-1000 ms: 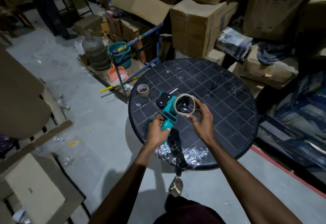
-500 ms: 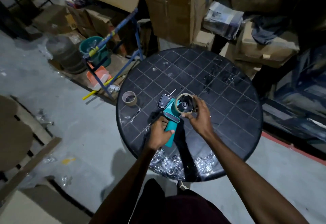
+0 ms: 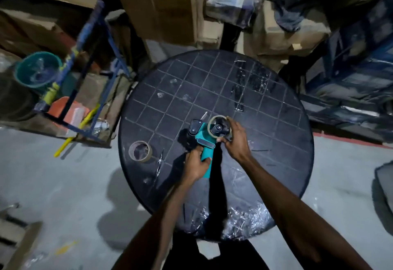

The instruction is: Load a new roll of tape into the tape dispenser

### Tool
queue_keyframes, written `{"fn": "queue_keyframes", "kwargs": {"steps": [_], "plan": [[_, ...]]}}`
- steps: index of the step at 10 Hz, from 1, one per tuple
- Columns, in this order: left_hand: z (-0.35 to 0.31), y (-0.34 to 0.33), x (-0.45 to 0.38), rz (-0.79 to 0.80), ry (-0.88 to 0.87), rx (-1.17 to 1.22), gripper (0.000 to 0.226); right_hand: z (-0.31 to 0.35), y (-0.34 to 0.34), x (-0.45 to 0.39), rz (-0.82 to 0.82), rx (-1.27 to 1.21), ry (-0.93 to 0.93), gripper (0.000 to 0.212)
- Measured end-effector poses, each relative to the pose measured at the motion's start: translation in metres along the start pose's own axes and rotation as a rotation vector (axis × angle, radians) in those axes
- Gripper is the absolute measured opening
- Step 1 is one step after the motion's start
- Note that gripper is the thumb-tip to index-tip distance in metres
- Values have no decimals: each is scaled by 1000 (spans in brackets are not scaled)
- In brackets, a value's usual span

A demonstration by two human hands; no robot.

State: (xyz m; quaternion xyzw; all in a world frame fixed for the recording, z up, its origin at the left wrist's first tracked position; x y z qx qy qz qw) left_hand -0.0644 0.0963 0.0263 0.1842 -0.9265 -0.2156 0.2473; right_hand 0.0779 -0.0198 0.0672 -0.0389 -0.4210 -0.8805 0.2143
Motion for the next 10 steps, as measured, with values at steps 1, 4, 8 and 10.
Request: {"fn": "queue_keyframes", "kwargs": {"steps": [1, 4, 8, 10], "plan": [[2, -5, -25, 39, -25, -106, 30, -7, -12, -27, 33, -10, -75, 88], [3, -50, -93, 91, -16, -131, 30, -43, -20, -97, 42, 28, -132, 78], [-18, -69, -122, -50, -144, -369, 36, -64, -27, -129, -13, -2, -135, 92], [2, -64, -100, -29, -167, -367, 54, -77, -17, -60, -60, 85, -67, 75]]}}
Point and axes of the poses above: each hand's wrist, its own x-axis away from the middle knuckle, its own y-axis out of the back of the hand, z = x × y, the point moved 5 cm from there along -x, towards the middle knuckle, and after that the axes turned 7 degrees about -y, right-handed, at the moved point
